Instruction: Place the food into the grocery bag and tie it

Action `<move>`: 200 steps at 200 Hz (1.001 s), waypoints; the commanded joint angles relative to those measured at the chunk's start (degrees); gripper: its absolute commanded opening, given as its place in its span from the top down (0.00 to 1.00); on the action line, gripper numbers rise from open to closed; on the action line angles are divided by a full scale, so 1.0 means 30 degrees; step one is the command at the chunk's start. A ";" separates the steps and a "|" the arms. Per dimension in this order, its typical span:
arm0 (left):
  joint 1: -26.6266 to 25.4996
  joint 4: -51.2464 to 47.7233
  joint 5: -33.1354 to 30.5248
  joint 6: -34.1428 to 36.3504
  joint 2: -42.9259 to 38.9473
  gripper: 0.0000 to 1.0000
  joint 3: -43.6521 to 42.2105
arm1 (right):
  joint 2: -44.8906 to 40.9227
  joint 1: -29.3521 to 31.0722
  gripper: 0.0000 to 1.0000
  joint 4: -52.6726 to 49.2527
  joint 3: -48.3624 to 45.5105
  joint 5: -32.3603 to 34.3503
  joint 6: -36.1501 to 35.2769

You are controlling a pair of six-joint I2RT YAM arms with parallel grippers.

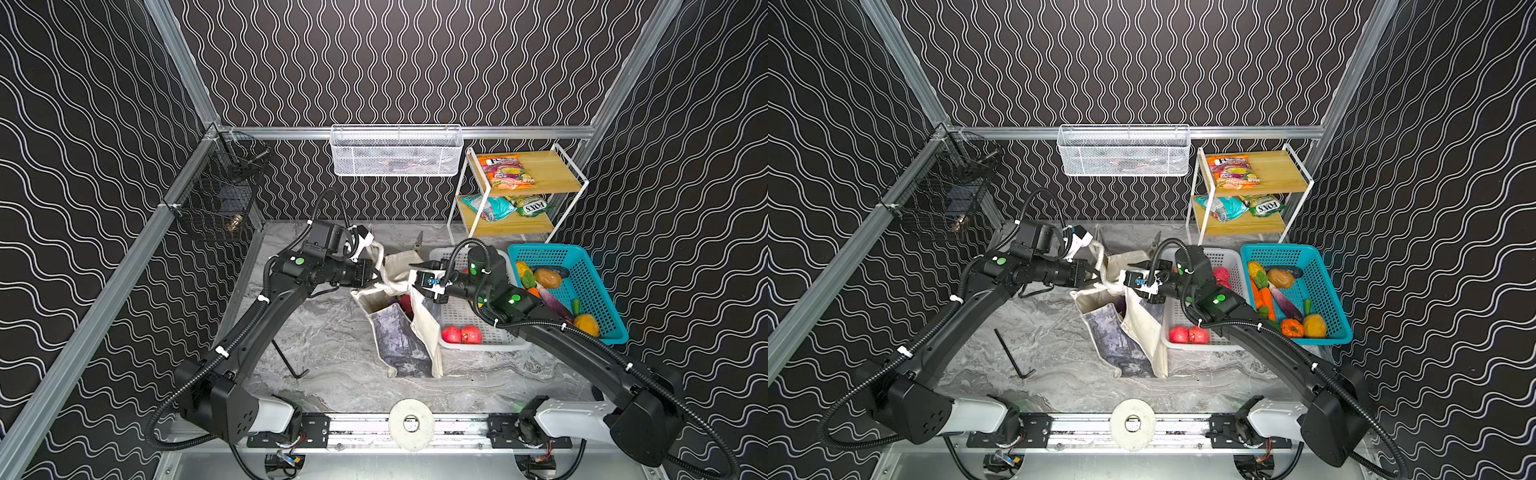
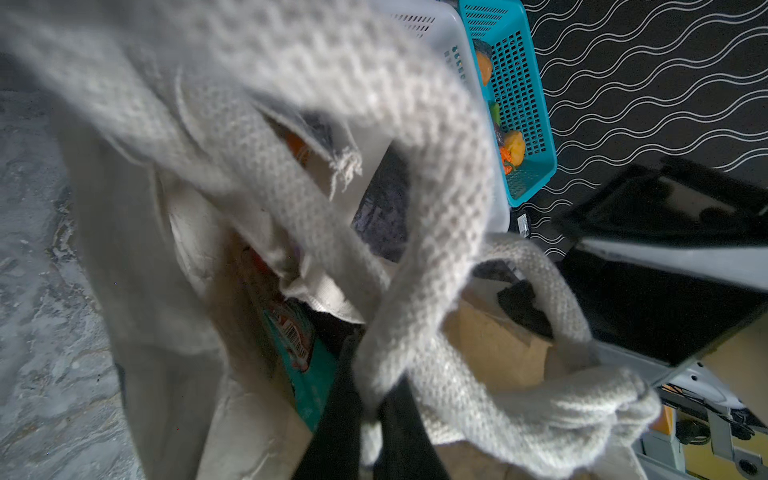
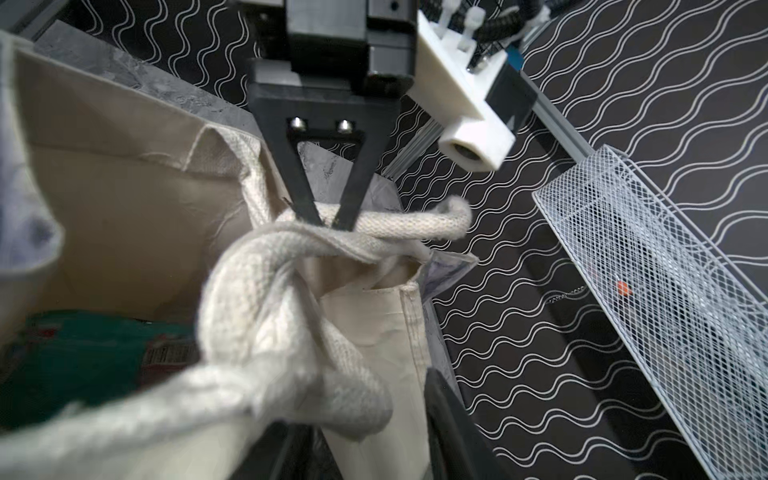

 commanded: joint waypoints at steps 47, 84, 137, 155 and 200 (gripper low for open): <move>-0.0030 0.0072 0.0443 0.0327 0.0049 1.00 0.0290 | 0.0917 0.0716 0.96 -0.0513 0.0746 -0.0633 -0.1200; 0.0254 -0.0721 -0.0603 0.0496 -0.0414 1.00 0.0359 | 0.0570 0.0594 1.00 0.0869 0.0317 0.1089 0.0823; 0.2806 -0.2749 -0.4747 0.1255 -0.1566 1.00 0.1912 | 0.1353 -0.0616 1.00 0.2183 0.2035 0.1583 0.5960; 0.3300 -0.3253 -0.5317 0.1609 -0.1295 1.00 0.3065 | 0.2037 -0.0632 1.00 0.2876 0.3064 0.1582 0.7845; 0.3830 -0.4124 -0.6872 0.2069 -0.0408 1.00 0.5803 | 0.3011 -0.0617 1.00 0.4655 0.4424 0.2374 1.2032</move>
